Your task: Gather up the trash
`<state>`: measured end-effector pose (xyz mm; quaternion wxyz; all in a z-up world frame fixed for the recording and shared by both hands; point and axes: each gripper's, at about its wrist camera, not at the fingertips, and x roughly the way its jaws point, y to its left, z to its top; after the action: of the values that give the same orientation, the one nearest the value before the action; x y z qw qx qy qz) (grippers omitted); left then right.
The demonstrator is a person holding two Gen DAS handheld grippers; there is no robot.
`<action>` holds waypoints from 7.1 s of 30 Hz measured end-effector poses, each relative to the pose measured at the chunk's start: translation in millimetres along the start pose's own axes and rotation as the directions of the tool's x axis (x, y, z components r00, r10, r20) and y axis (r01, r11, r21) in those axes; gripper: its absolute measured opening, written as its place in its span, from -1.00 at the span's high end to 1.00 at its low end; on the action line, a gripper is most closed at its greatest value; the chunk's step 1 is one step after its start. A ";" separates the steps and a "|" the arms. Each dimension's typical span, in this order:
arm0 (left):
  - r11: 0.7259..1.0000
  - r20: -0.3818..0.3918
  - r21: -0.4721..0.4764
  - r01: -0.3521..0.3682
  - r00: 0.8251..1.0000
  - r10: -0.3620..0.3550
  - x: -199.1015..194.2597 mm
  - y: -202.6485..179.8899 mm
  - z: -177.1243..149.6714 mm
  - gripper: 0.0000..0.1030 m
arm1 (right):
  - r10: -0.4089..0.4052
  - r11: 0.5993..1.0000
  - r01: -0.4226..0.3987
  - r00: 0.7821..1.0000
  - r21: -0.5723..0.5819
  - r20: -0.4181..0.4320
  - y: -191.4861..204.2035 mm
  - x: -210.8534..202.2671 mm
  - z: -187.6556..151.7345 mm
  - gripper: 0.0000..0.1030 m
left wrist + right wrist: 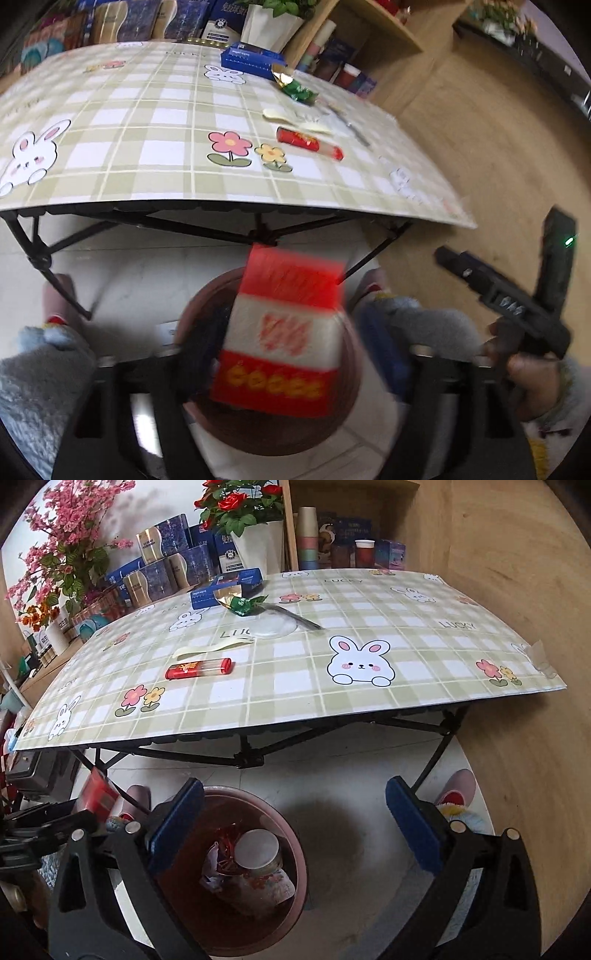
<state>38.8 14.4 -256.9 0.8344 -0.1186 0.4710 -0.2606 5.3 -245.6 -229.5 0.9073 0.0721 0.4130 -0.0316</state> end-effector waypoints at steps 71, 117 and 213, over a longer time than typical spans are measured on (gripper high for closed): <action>0.880 -0.121 0.470 -0.064 0.983 0.136 124.9 -52.9 159.3 0.54 | 0.087 0.985 -0.096 0.994 -0.143 -0.074 -61.0 68.7 107.9 -0.52; 0.992 0.129 -0.113 0.054 0.991 -0.040 40.1 -10.1 119.3 0.58 | 0.460 0.860 -0.453 0.888 0.235 0.027 -57.8 86.7 141.5 0.73; 0.971 0.008 -0.011 -0.239 0.971 0.239 -4.0 -6.3 -2.3 -0.78 | 0.081 0.993 -0.080 0.997 -0.084 0.011 19.9 9.3 3.3 -0.89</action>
<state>33.2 11.4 -252.5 0.8612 -0.0665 0.4793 -0.1554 16.2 -226.5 -232.2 0.9131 0.0505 0.4041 0.0217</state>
